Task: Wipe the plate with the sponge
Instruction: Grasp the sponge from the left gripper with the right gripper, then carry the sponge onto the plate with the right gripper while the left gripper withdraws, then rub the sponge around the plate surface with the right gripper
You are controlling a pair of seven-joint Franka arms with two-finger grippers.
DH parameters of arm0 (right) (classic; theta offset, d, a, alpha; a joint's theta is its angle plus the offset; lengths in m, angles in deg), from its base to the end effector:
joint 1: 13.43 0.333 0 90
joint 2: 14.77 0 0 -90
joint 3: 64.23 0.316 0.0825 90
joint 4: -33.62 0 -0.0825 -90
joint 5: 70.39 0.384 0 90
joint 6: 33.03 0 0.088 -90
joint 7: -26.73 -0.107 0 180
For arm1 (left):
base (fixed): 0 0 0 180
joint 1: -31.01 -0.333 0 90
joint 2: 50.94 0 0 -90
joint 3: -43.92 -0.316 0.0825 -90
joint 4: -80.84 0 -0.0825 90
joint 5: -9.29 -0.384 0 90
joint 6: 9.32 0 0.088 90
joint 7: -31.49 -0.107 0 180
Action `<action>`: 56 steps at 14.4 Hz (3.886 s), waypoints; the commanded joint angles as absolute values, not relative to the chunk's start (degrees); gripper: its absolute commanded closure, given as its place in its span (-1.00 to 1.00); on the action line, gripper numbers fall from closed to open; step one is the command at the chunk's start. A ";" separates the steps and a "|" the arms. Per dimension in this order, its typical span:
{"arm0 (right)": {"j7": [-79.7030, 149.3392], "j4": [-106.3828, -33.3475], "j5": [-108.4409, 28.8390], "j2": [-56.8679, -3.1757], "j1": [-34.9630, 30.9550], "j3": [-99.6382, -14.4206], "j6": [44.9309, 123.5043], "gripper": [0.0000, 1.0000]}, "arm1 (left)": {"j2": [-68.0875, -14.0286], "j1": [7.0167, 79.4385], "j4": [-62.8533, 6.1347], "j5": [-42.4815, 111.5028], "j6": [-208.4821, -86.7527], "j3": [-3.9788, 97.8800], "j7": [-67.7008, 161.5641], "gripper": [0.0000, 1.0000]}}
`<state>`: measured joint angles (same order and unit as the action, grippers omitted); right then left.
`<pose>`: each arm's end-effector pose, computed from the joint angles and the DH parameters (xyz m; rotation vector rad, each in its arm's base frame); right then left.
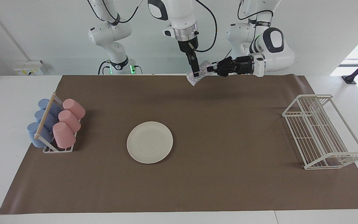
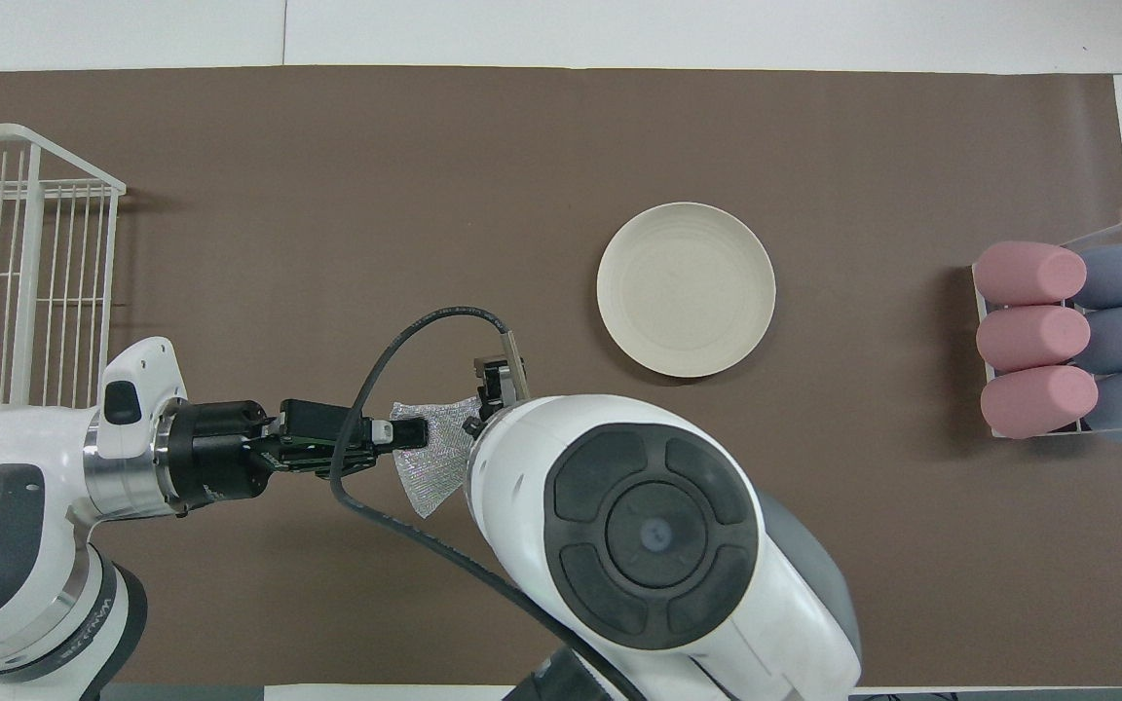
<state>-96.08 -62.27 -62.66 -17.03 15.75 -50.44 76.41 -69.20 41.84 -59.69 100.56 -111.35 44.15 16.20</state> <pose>0.4296 0.4099 0.5864 -2.2103 1.9131 0.1690 0.4160 -0.1693 0.4673 1.6527 0.2384 -0.2215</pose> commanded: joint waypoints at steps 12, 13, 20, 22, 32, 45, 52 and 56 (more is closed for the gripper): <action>-93.33 -64.20 -62.66 -16.88 17.24 -50.08 80.17 1.00 | -70.81 42.26 -61.37 100.96 -110.66 43.31 15.93 1.00; -93.15 -64.20 -62.66 -16.88 17.24 -50.08 80.17 1.00 | -70.81 42.26 -61.37 100.87 -110.75 43.31 16.02 1.00; -79.91 -64.90 -62.74 -16.26 13.21 -50.26 77.36 1.00 | -72.04 41.65 -59.35 93.49 -111.80 43.48 24.19 -1.00; -73.50 -68.66 -62.74 -15.04 10.58 -50.26 78.24 1.00 | -71.95 40.77 -59.17 92.00 -111.89 43.48 24.28 -1.00; -52.49 -85.37 -62.74 -22.58 -1.72 -50.26 108.29 1.00 | -70.72 35.67 -56.80 76.45 -116.72 43.57 24.02 -1.00; -34.46 -85.29 -61.95 -34.98 -10.26 -50.26 116.91 1.00 | -69.93 32.77 -55.30 39.98 -116.99 44.01 23.75 -1.00; -32.06 -85.11 -61.87 -35.16 -10.10 -50.43 117.26 1.00 | -68.70 31.98 -52.32 26.86 -117.60 44.01 26.82 -1.00; -43.30 -85.38 -61.78 -34.98 -5.18 -50.26 117.61 1.00 | -68.70 31.98 -51.88 26.86 -117.69 44.01 28.24 -1.00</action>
